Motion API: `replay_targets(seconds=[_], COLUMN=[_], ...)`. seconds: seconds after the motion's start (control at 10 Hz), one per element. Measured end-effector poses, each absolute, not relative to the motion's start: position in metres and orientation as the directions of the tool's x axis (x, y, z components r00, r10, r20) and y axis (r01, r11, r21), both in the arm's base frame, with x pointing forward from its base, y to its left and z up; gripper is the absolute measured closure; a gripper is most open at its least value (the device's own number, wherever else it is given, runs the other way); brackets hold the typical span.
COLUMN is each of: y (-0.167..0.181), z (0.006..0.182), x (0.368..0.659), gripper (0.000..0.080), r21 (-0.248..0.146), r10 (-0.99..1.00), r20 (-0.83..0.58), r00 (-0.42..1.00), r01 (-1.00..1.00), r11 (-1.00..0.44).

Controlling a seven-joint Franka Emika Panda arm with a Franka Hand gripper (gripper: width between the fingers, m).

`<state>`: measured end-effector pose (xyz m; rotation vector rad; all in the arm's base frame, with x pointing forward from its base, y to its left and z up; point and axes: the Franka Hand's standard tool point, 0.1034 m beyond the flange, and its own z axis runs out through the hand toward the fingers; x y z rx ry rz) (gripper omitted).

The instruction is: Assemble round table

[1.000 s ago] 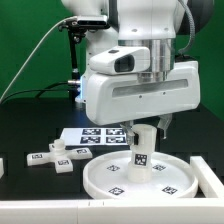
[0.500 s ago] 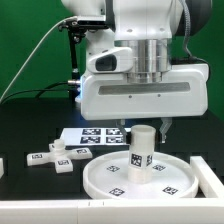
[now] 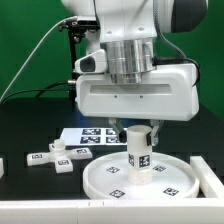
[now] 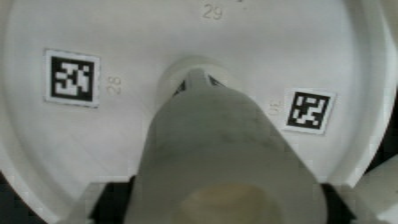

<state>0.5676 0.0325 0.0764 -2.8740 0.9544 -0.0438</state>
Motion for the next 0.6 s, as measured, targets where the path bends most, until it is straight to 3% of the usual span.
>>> replay_targets(seconds=[0.6], y=[0.034], z=[0.0744], x=[0.5657], gripper=[0.0396], r21=[-0.103], r10=[-0.884], r20=[-0.086], r00=[0.46], r01=[-0.886], r11=[-0.451])
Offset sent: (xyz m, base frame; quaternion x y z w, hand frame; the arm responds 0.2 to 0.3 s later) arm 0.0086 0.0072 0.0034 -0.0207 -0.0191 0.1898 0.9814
